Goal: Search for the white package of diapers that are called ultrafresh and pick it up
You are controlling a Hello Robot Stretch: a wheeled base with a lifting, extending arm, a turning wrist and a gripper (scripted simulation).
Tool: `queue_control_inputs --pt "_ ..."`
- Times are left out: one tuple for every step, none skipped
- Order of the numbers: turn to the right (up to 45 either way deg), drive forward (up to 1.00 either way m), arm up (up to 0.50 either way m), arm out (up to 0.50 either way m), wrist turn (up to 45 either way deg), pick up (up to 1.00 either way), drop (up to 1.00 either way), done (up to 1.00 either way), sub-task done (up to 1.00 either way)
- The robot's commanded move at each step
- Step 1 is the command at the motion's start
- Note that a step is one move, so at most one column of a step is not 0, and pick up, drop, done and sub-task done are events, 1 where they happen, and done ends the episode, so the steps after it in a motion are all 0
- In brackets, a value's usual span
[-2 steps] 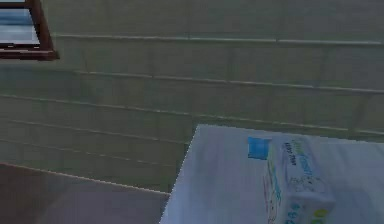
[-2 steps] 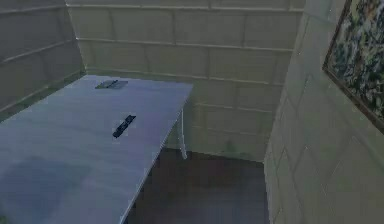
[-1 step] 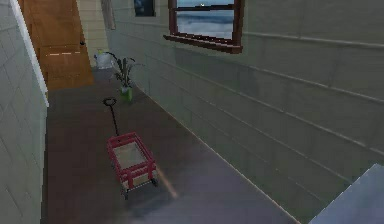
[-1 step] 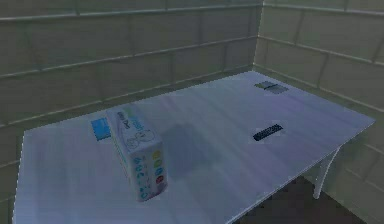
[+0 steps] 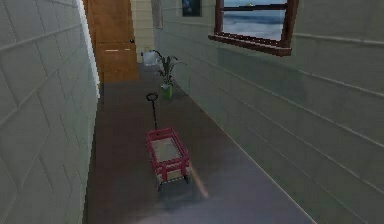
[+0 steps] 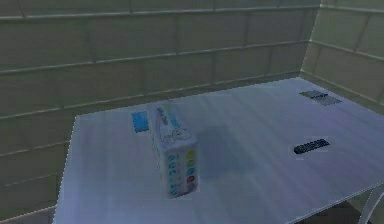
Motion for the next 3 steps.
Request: queue_control_inputs --pt "0.0 0.00 0.50 0.00 0.0 0.00 0.00 0.00 0.00" --pt "0.0 0.00 0.36 0.00 0.0 0.00 0.00 0.00 0.00" --pt "0.0 0.00 0.00 0.18 0.0 0.00 0.00 0.00 0.00"
